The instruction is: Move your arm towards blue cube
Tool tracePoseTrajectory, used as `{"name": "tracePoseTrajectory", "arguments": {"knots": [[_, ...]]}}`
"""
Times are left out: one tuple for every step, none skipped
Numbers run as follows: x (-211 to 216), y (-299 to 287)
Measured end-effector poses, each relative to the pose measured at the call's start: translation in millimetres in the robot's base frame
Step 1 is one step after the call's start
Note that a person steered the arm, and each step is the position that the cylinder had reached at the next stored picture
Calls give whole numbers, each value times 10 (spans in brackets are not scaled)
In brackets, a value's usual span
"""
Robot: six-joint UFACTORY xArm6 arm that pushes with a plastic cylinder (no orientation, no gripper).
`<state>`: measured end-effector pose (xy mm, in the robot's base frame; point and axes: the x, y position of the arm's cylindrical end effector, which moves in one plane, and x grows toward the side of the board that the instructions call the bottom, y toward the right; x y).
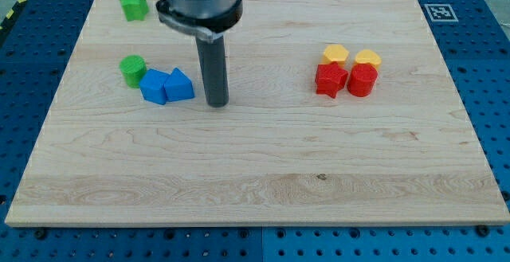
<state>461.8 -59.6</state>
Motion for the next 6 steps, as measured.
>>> {"name": "tracePoseTrajectory", "arguments": {"knots": [[217,-169],[220,-653],[220,-1271],[140,-1370],[39,-1279],[-57,-1243]]}}
